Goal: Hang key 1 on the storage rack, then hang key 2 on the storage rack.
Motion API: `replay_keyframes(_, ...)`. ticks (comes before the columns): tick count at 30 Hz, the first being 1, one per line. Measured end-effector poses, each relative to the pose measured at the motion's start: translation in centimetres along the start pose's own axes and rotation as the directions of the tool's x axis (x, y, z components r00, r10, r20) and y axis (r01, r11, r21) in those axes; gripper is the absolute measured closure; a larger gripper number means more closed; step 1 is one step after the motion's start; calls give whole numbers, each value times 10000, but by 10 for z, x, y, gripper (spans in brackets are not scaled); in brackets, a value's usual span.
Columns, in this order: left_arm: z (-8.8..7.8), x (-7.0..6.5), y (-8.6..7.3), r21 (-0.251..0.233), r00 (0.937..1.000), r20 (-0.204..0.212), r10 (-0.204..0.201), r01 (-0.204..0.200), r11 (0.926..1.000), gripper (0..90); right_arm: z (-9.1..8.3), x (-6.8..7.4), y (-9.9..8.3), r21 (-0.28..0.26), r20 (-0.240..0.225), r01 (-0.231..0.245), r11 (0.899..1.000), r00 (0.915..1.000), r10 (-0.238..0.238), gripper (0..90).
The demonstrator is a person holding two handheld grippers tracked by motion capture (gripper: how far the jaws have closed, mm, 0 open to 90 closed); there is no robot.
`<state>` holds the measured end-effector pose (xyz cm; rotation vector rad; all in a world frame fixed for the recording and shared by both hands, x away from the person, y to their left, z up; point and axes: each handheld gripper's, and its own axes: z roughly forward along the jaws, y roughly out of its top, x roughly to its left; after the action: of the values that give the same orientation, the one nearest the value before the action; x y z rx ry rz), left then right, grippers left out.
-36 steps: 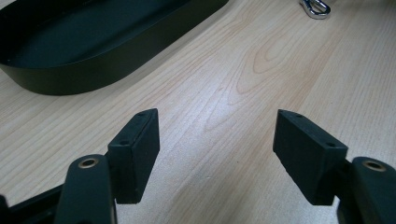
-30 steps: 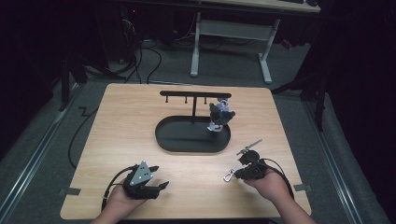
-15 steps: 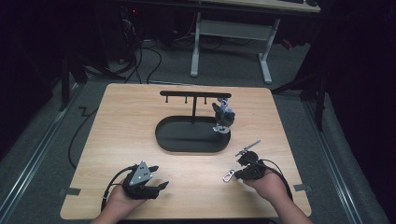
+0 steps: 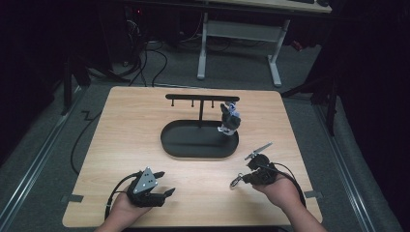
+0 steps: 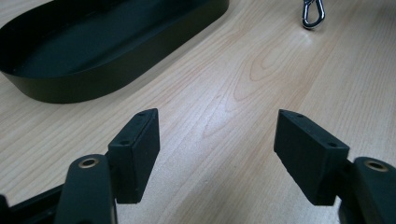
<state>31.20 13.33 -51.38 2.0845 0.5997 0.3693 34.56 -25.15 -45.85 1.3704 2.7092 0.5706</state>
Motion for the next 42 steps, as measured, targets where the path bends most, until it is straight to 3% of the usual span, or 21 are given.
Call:
replay_keyframes(12,-4,0,0,-304,10000,-28,2,-3,9995,311,-26,1,10,-564,27,-57,9984,10000,59,890)
replay_keyframes(21,-4,2,1,-317,9999,-83,-107,105,9994,310,-29,0,15,-699,23,13,9976,10000,-11,890)
replay_keyframes(32,1,0,3,-200,9999,74,107,-106,9997,310,-38,2,24,-851,41,154,9963,9999,-151,890)
replay_keyframes(42,-2,1,4,-318,10000,26,55,-54,9995,309,-39,2,41,-972,69,176,9951,9998,-170,890)
